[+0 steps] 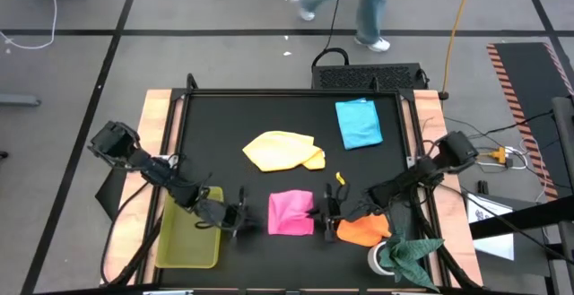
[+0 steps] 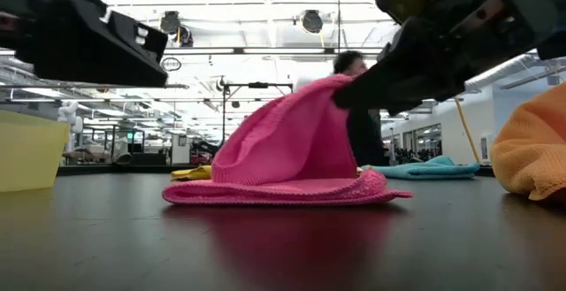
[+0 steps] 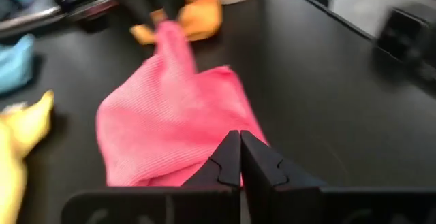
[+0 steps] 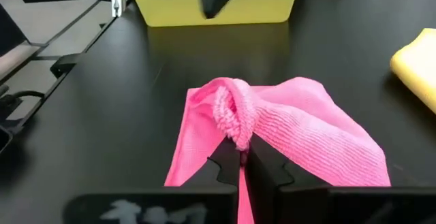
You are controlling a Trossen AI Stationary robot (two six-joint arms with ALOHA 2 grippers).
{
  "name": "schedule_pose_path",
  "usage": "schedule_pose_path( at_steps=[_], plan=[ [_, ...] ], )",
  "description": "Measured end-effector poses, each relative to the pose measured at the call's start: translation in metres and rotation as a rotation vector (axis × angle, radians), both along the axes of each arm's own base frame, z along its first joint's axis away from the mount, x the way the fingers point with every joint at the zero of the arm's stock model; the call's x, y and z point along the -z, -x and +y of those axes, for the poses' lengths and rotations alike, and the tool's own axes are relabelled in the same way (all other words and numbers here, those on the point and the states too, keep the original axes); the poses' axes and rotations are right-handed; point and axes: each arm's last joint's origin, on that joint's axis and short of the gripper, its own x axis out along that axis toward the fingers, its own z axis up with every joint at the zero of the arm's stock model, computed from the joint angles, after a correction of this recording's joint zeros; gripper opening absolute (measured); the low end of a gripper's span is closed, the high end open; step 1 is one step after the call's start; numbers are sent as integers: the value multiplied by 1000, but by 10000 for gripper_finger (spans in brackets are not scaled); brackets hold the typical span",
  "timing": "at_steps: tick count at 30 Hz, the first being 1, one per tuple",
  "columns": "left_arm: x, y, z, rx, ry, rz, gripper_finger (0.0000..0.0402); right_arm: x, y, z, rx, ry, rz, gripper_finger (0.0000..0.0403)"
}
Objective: Fold microfiber towels
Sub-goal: Fold the pink microfiber towel
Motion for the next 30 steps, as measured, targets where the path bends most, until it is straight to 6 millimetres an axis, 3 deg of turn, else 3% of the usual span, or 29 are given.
schedule_pose_path(
  at_steps=[3, 9, 14, 19, 26, 30],
  plan=[
    [0, 3, -4, 56, -62, -15, 43, -4, -2, -2, 3, 7, -10, 1],
    [9, -2, -8, 71, -117, -48, 155, -20, 0, -5, 69, 9, -70, 2],
    [26, -9, -8, -54, -199, -51, 218, -33, 2, -7, 133, -8, -119, 3],
    [34, -25, -14, -187, -252, -77, 231, -34, 1, -10, 144, -8, -121, 3],
    [44, -50, -32, -186, -284, -79, 232, -34, 1, -11, 147, -4, -120, 3],
    [44, -57, -37, -317, -275, -107, 232, -33, 1, -11, 147, -4, -116, 3]
  ],
)
